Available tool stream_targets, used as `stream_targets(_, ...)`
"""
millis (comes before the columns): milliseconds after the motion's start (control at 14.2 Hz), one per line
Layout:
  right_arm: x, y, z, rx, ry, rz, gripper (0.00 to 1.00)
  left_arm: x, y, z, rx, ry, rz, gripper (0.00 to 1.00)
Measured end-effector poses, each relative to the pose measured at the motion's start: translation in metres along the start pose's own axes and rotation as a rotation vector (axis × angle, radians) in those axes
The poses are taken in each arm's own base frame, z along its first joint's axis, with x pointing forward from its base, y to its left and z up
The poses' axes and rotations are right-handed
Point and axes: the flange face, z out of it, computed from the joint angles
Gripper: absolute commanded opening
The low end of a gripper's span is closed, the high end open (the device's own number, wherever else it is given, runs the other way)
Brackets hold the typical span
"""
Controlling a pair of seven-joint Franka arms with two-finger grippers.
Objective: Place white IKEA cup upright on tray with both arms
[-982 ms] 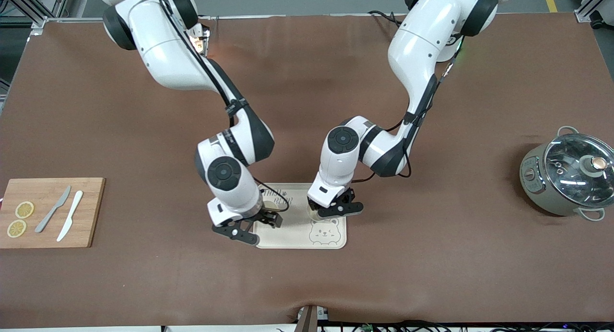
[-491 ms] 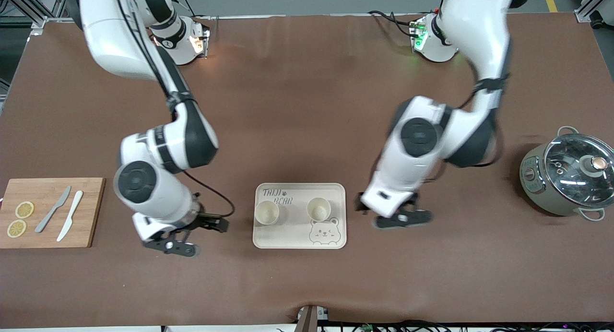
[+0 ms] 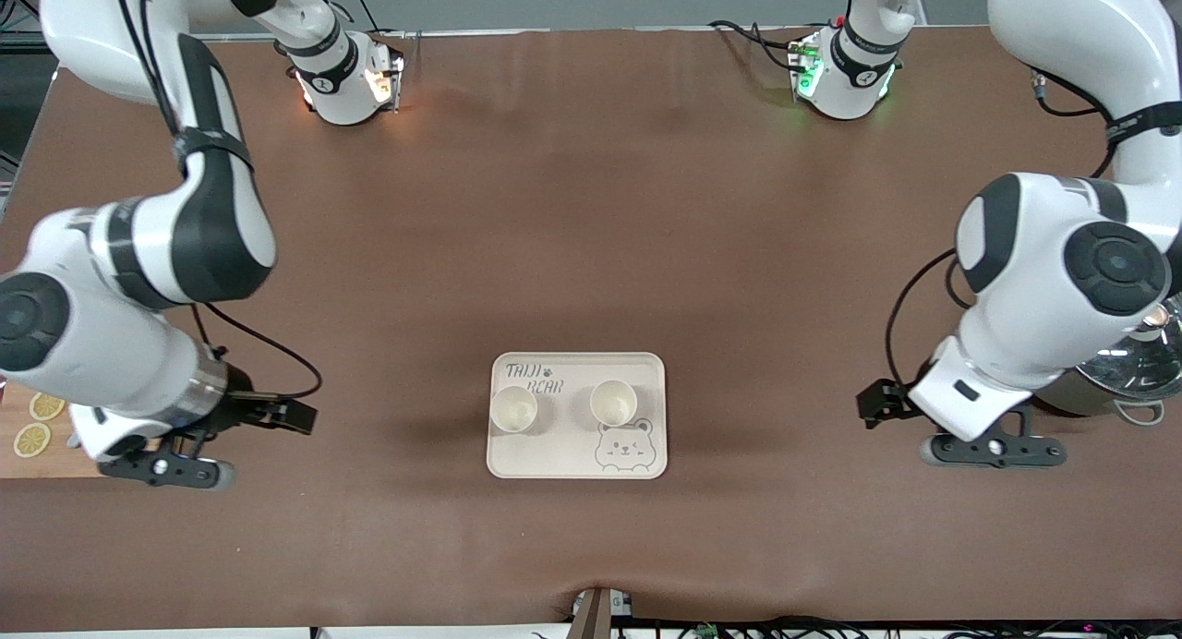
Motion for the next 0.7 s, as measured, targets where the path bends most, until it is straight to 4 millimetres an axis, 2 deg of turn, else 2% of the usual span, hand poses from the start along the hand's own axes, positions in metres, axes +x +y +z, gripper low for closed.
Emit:
stream_targets(140,-0.008,0.027,-0.015,-0.001,-0.005,-0.026,1.00,-0.002,-0.019,-0.008,-0.004,-0.014,0.011,1.00)
stream_targets(281,-0.020,0.050,-0.030,-0.001,-0.011,-0.044,1.00,-0.009,-0.037,-0.030,-0.024,-0.036,0.013,1.00)
stream_targets(421,-0.036,0.068,-0.047,-0.001,-0.014,-0.056,1.00,-0.026,-0.054,-0.068,-0.030,-0.031,0.005,1.00)
stream_targets(632,-0.059,0.103,-0.069,-0.012,-0.013,-0.083,1.00,-0.073,-0.070,-0.138,-0.032,-0.032,0.015,1.00)
stream_targets(702,-0.067,0.117,-0.076,-0.013,-0.012,-0.093,1.00,-0.088,-0.075,-0.156,-0.033,-0.036,0.020,1.00)
